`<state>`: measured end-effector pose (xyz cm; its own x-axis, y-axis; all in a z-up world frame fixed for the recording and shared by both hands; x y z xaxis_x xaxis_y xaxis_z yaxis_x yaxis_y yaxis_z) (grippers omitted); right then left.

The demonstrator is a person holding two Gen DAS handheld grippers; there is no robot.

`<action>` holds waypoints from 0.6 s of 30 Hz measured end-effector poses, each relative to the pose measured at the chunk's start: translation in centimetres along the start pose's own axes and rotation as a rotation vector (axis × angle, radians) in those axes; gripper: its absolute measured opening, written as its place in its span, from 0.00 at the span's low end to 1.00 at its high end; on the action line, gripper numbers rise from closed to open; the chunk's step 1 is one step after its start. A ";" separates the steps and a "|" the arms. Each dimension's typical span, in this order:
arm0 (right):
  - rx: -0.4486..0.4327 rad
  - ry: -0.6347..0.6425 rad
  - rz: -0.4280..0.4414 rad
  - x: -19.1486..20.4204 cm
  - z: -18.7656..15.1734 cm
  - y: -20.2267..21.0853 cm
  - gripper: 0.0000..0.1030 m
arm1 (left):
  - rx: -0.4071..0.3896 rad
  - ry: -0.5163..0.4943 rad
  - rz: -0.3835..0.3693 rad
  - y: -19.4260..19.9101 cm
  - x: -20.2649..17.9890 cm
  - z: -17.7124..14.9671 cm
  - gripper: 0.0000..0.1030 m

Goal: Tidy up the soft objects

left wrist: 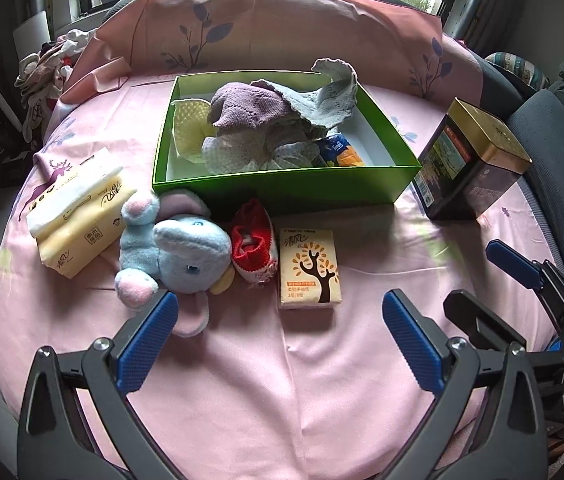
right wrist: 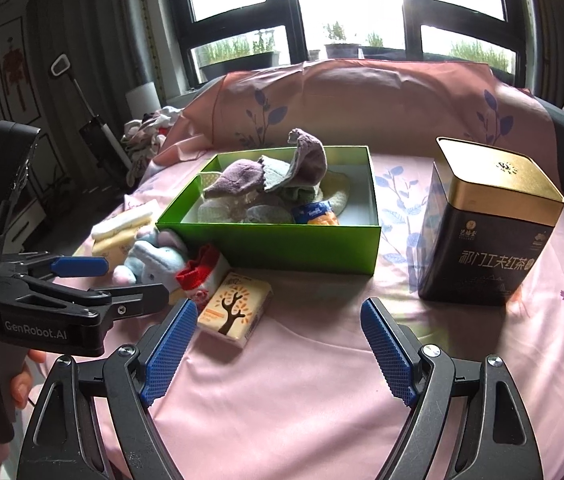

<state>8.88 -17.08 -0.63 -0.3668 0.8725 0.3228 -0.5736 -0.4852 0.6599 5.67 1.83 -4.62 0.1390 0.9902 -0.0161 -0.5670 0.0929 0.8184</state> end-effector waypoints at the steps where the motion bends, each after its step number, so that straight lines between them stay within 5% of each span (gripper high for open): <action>1: 0.007 0.002 0.005 0.0 -0.3 -0.2 0.82 | 0.003 0.004 -0.009 -0.2 0.0 -0.1 0.99; 18: 0.134 -0.009 0.081 -0.9 -4.5 -4.6 0.82 | 0.017 0.069 -0.215 -4.4 0.2 -2.8 0.99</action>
<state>8.54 -15.93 -7.04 -0.4008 0.8316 0.3844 -0.4390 -0.5426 0.7162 5.94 1.91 -9.84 0.1990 0.9527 -0.2296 -0.5163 0.3011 0.8017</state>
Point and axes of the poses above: each gripper's, at about its wrist camera, not at the fingertips, and y roughly against the way its jaws point, x to its left, z to its top, the point moved 5 cm from there along -y, roughly the way its jaws point, and after that the axes turned 14 degrees about -y, right-handed, at the moved point
